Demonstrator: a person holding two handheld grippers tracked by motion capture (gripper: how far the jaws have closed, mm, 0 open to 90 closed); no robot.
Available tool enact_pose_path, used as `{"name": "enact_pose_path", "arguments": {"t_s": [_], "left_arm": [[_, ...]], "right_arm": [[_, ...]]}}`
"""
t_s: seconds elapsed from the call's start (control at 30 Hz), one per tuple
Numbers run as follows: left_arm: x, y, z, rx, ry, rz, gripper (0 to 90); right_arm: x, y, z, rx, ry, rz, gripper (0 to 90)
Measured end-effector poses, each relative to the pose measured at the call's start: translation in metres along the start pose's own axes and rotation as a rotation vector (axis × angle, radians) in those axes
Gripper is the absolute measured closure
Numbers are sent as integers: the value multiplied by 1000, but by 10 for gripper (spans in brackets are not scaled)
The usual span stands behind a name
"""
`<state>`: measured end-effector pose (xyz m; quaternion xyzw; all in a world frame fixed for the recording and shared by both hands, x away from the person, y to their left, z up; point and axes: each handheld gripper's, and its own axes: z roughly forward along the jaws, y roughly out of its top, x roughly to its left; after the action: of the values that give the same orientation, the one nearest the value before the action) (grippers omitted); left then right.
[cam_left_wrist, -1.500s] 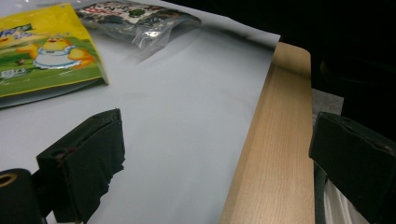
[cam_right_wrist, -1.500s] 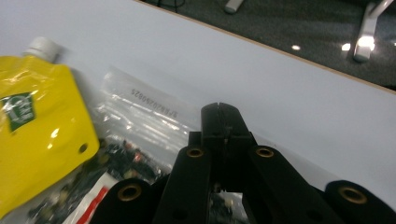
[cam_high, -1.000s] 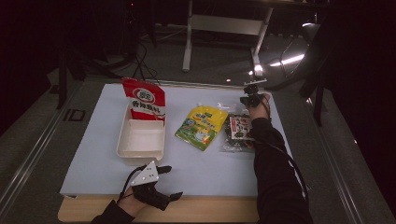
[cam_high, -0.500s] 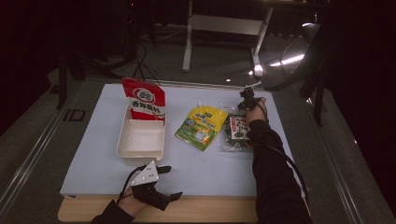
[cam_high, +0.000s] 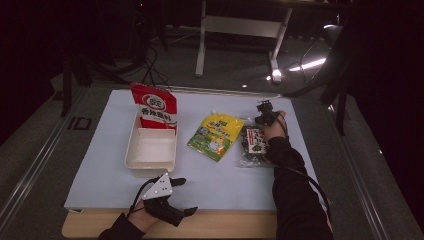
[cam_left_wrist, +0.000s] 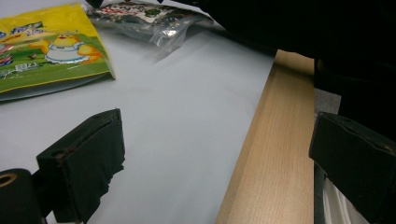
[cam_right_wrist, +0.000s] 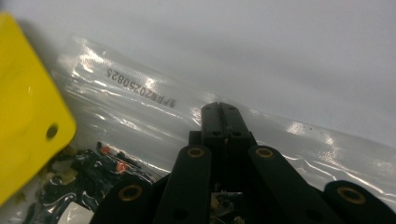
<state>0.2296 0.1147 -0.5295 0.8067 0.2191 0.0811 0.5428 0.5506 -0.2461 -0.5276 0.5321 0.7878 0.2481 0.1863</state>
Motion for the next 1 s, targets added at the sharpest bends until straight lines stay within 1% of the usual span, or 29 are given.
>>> {"name": "enact_pose_path", "arguments": {"t_s": [0.03, 0.1, 0.3, 0.37, 0.4, 0.53, 0.57, 0.6, 0.67, 0.73, 0.9, 0.93, 0.97, 1.0], "left_arm": [[0, 1, 0, 2, -1, 3, 43], [-1, 1, 1, -2, -7, 6, 43], [0, 4, 5, -5, -19, 12, 43], [0, 6, 6, -4, -25, 16, 43], [0, 6, 8, -3, -31, 20, 43], [-1, 7, 9, -3, -39, 22, 43], [-1, 8, 11, -4, -44, 23, 43], [-1, 8, 11, -4, -44, 23, 43], [-1, 9, 12, -1, -47, 29, 43], [-1, 9, 13, -3, -53, 29, 43], [-2, 11, 16, 0, -64, 36, 43], [-2, 11, 16, 0, -64, 36, 43], [-2, 11, 17, 0, -69, 39, 43], [-2, 11, 17, 0, -69, 39, 43]], "right_arm": [[1, -2, -2, -1, 2, 4, 900], [6, -8, -5, -7, -5, -9, 900], [14, -25, -17, -15, -21, 3, 900], [15, -29, -20, -17, -26, -2, 900], [17, -35, -24, -17, -32, -5, 900], [19, -39, -28, -16, -39, -8, 900], [21, -47, -32, -25, -45, -12, 900], [21, -50, -34, -27, -42, -3, 900], [22, -52, -36, -28, -41, -7, 900], [23, -60, -40, -39, -37, -13, 900], [25, -71, -47, -53, -28, -26, 900], [25, -71, -47, -53, -28, -26, 900], [27, -77, -51, -59, -21, -31, 900], [27, -77, -51, -59, -21, -31, 900]]}}
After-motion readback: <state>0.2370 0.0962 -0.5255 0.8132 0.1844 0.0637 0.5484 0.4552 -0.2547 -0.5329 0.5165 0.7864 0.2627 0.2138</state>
